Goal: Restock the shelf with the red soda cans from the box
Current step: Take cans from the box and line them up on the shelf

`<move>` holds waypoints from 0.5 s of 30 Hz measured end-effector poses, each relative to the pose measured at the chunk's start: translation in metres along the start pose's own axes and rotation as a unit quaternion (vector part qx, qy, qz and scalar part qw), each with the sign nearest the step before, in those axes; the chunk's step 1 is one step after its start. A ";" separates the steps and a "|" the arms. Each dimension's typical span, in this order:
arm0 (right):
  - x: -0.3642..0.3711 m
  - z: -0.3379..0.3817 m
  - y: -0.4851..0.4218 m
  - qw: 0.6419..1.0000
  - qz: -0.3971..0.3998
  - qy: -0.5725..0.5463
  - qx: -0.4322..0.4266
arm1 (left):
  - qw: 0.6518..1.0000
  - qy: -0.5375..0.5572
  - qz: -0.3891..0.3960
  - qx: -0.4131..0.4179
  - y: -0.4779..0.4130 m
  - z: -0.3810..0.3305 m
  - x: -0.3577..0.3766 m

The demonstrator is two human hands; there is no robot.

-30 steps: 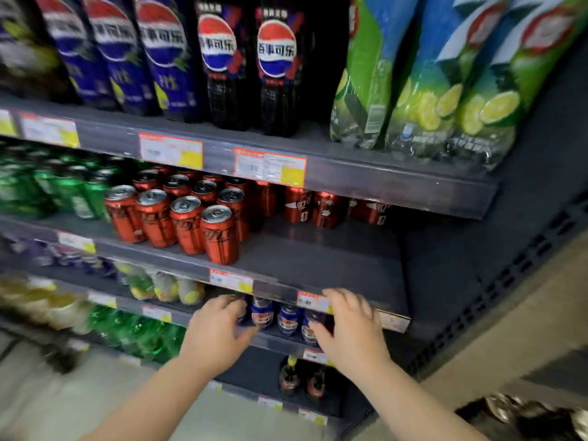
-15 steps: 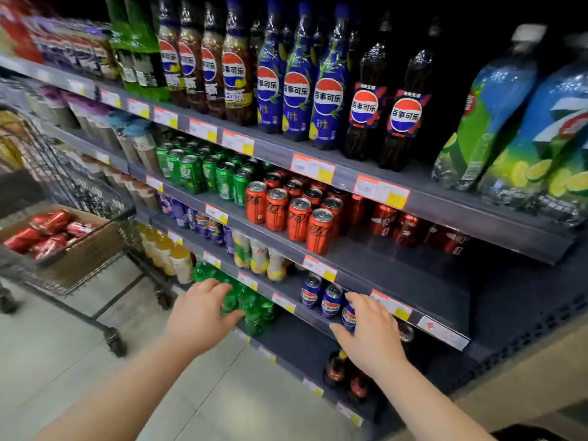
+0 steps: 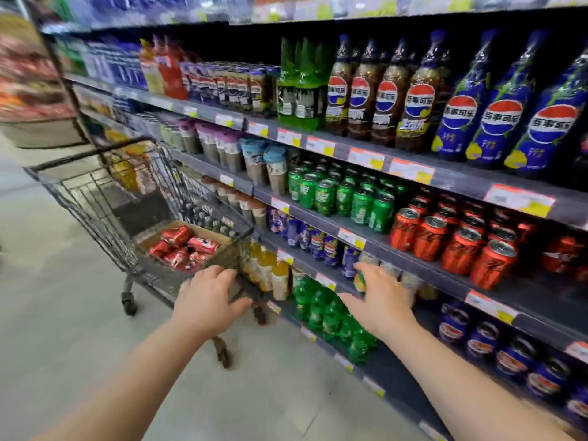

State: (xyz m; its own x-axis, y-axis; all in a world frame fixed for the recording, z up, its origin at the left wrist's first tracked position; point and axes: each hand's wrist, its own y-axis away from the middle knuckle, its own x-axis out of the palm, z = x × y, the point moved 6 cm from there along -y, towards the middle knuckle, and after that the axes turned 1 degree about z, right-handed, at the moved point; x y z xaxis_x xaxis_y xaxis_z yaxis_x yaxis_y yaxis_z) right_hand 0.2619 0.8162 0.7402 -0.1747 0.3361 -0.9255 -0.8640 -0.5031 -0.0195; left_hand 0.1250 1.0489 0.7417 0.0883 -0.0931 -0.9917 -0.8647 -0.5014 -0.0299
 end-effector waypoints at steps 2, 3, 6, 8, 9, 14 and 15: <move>0.015 0.036 -0.010 1.000 0.015 -0.013 -0.017 | 1.000 -0.005 0.002 -0.016 -0.004 0.036 -0.006; 0.022 0.052 -0.016 0.999 0.022 -0.010 -0.025 | 1.000 -0.006 0.004 -0.022 -0.007 0.051 -0.008; 0.039 0.091 -0.038 0.999 0.034 0.005 -0.039 | 0.999 -0.005 0.009 -0.045 -0.018 0.090 -0.009; 0.052 0.112 -0.055 0.998 0.043 0.014 -0.043 | 0.998 0.005 0.014 -0.060 -0.025 0.111 -0.005; 0.058 0.121 -0.064 0.998 0.047 0.017 -0.047 | 0.998 0.014 0.017 -0.067 -0.029 0.122 -0.003; 0.103 0.173 -0.130 0.995 0.075 0.003 -0.066 | 0.995 -0.002 0.031 -0.098 -0.067 0.186 0.004; 0.115 0.185 -0.147 0.994 0.085 -0.004 -0.069 | 0.994 -0.005 0.031 -0.106 -0.078 0.201 0.004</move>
State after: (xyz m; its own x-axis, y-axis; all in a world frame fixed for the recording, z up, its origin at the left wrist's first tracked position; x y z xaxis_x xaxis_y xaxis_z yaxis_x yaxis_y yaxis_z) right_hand 0.2815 1.0757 0.7068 -0.3160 0.2431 -0.9171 -0.7490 -0.6573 0.0838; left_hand 0.0933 1.2603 0.7153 0.0310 -0.1212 -0.9921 -0.7446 -0.6650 0.0580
